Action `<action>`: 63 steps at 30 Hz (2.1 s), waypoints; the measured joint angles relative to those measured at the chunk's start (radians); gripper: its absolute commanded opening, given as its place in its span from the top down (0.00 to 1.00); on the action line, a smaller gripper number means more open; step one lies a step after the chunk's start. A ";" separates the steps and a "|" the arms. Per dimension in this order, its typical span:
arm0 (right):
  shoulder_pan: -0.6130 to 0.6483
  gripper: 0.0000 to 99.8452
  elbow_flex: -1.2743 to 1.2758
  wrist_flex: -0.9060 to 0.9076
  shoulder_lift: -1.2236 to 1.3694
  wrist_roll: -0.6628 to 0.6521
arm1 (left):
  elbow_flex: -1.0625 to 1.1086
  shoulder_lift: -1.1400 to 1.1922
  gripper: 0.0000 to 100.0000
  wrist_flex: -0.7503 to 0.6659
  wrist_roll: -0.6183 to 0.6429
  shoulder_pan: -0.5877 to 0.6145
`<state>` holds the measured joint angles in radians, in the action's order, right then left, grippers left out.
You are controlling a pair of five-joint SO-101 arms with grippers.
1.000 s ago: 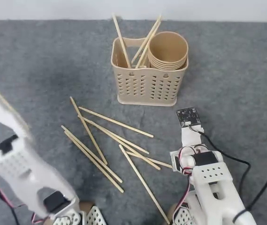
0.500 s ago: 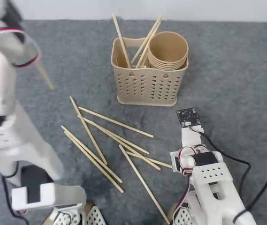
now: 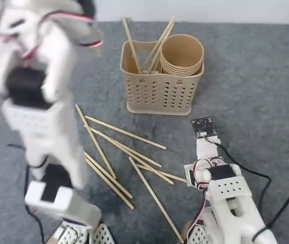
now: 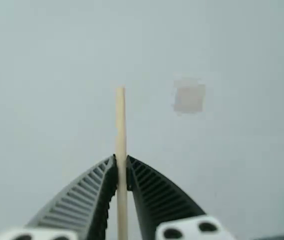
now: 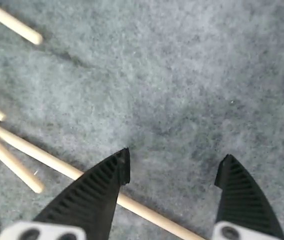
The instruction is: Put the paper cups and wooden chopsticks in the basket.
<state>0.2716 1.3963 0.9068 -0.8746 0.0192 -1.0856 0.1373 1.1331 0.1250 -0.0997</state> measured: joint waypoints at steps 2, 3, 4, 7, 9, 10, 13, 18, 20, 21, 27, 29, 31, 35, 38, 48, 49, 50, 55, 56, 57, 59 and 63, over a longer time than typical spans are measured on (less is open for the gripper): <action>0.000 0.72 0.000 0.000 0.000 0.000 | 0.000 0.058 0.99 -0.017 -0.006 -0.023; 0.000 0.72 0.000 0.000 0.000 0.000 | 0.000 0.091 0.99 -0.029 -0.006 -0.031; 0.000 0.72 0.000 0.000 0.000 0.000 | 0.000 0.123 0.99 -0.041 -0.006 -0.038; 0.000 0.72 0.000 -0.006 0.000 0.000 | 0.002 0.219 0.99 -0.089 -0.006 -0.052; -0.018 0.72 0.000 -0.025 0.000 0.000 | 0.002 0.272 0.99 -0.114 0.002 -0.055; -0.029 0.72 0.000 -0.034 0.000 0.000 | 0.002 0.292 0.99 -0.124 0.017 -0.055; -0.052 0.72 0.000 -0.049 0.000 0.000 | 0.002 0.327 0.99 -0.135 0.046 -0.055; -0.054 0.72 0.000 -0.052 0.000 0.000 | 0.003 0.333 0.99 -0.106 0.054 -0.057; -0.052 0.72 0.000 -0.052 0.000 0.000 | 0.003 0.342 0.99 -0.069 0.054 -0.057; -0.052 0.72 0.000 -0.052 0.000 0.000 | 0.008 0.342 0.99 -0.051 0.054 -0.057; -0.052 0.72 0.000 -0.052 0.000 0.000 | 0.063 0.350 0.99 -0.021 0.169 -0.043; -0.052 0.72 0.000 -0.052 0.000 0.000 | 0.084 0.350 0.99 -0.035 0.192 -0.035; -0.052 0.72 0.000 -0.052 0.000 0.000 | 0.107 0.348 0.99 -0.038 0.192 -0.031; -0.052 0.72 0.000 -0.052 0.000 0.000 | 0.140 0.344 0.99 -0.038 0.192 -0.031; -0.052 0.72 0.000 -0.052 0.000 0.000 | 0.196 0.305 0.99 -0.038 0.221 -0.031; -0.055 0.72 0.000 -0.052 0.000 -0.021 | 0.784 -0.078 0.99 -0.348 0.242 -0.028; -0.055 0.72 0.000 -0.052 0.000 -0.021 | 0.881 -0.123 0.99 -0.425 0.227 -0.026; -0.055 0.72 0.000 -0.052 0.000 -0.021 | 0.979 -0.164 0.99 -0.505 0.209 -0.026; -0.055 0.72 0.000 -0.052 0.000 -0.021 | 1.313 -0.328 0.95 -0.729 0.163 -0.028; -0.055 0.72 0.000 -0.052 0.000 -0.021 | 1.332 -0.344 0.91 -0.729 0.163 -0.028; -0.055 0.72 0.000 -0.052 0.000 -0.021 | 1.338 -0.358 0.85 -0.726 0.163 -0.028; -0.055 0.72 0.000 -0.052 0.000 -0.021 | 1.343 -0.377 0.76 -0.701 0.161 -0.028; -0.055 0.72 0.000 -0.052 0.000 -0.021 | 1.347 -0.388 0.75 -0.618 0.160 -0.020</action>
<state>0.2163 1.3963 0.8546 -0.8746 -0.0023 0.2616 -0.2509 0.5148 0.2846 -0.1197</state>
